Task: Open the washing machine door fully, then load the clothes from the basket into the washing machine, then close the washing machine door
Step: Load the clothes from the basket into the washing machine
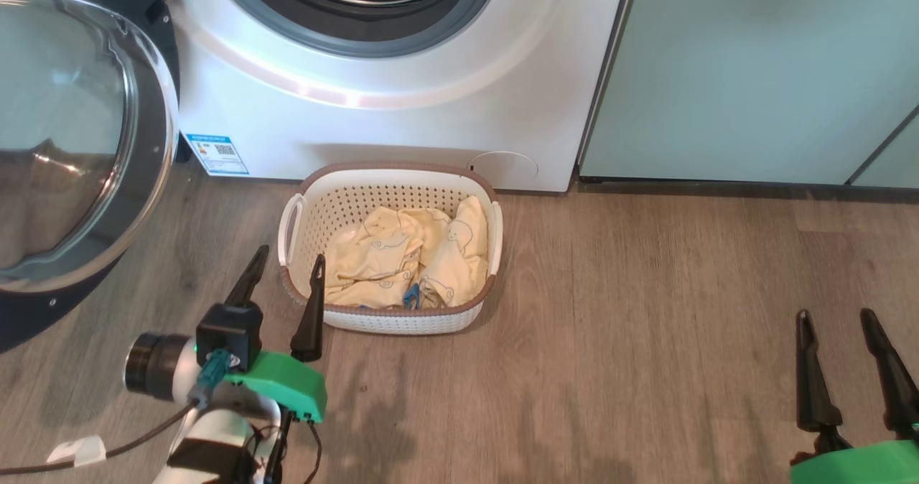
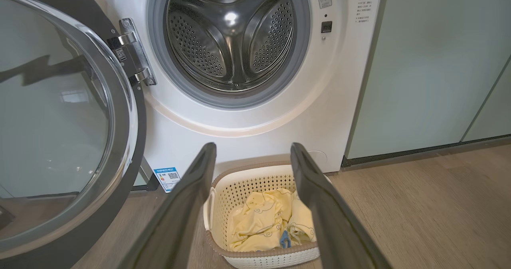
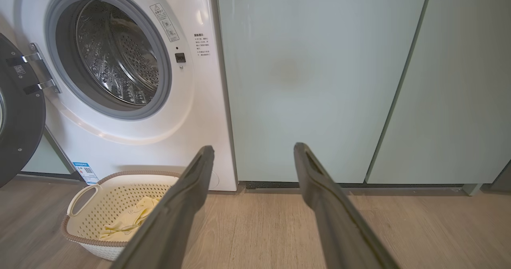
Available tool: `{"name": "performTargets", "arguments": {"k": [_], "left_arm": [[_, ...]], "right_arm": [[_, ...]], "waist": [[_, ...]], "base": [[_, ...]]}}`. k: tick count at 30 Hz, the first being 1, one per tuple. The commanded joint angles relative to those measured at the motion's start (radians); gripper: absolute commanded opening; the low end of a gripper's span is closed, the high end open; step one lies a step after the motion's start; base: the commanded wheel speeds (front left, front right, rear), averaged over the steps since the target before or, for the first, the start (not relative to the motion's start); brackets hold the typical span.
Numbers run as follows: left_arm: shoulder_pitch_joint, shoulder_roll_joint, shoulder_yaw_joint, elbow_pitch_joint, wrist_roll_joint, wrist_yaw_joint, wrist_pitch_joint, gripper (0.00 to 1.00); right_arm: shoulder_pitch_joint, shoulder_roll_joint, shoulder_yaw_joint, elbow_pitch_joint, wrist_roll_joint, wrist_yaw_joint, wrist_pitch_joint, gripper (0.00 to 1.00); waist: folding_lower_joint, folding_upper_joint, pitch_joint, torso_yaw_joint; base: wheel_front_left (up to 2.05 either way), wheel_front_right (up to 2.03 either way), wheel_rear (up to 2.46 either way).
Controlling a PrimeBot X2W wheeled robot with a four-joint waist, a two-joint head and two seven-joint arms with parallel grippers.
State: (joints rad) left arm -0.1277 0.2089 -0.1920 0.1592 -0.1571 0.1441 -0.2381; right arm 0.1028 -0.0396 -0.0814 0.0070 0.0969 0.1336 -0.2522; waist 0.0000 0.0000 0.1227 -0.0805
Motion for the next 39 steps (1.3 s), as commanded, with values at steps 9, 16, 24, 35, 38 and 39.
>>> {"name": "performTargets", "arguments": {"k": [9, 16, 24, 35, 38, 39], "left_arm": [[-0.037, 0.029, 0.023, -0.028, 0.003, 0.001, -0.005, 1.00], [-0.036, 0.038, 0.017, -0.037, 0.004, 0.004, 0.000, 1.00], [-0.037, 0.041, 0.010, -0.043, 0.003, 0.011, 0.009, 1.00], [-0.043, 0.034, 0.001, -0.051, -0.002, 0.025, 0.001, 1.00], [-0.042, 0.033, -0.001, -0.050, -0.006, 0.024, -0.001, 1.00], [-0.042, 0.033, -0.001, -0.050, -0.007, 0.024, -0.002, 1.00]], "right_arm": [[-0.009, -0.011, 0.021, -0.028, 0.013, -0.003, -0.010, 1.00], [-0.007, -0.011, 0.019, -0.030, 0.019, -0.003, -0.010, 1.00], [-0.007, -0.011, 0.018, -0.031, 0.021, -0.003, -0.010, 1.00], [-0.019, -0.011, 0.020, -0.030, 0.024, -0.003, -0.010, 1.00], [-0.021, -0.011, 0.019, -0.030, 0.024, -0.003, -0.010, 1.00], [-0.022, -0.011, 0.019, -0.029, 0.023, -0.003, -0.010, 1.00]], "waist": [[0.0000, 0.0000, -0.008, -0.007], [0.0000, 0.0000, -0.009, -0.012], [0.0000, 0.0000, -0.005, -0.013], [0.0000, 0.0000, 0.012, -0.005], [0.0000, 0.0000, 0.014, -0.002], [0.0000, 0.0000, 0.014, -0.002]], "base": [[0.01, -0.01, 0.00], [0.68, -0.68, 0.00], [1.58, -1.58, 0.00], [1.50, -1.50, 0.00], [0.53, -0.53, 0.00], [0.26, -0.26, 0.00]]}}
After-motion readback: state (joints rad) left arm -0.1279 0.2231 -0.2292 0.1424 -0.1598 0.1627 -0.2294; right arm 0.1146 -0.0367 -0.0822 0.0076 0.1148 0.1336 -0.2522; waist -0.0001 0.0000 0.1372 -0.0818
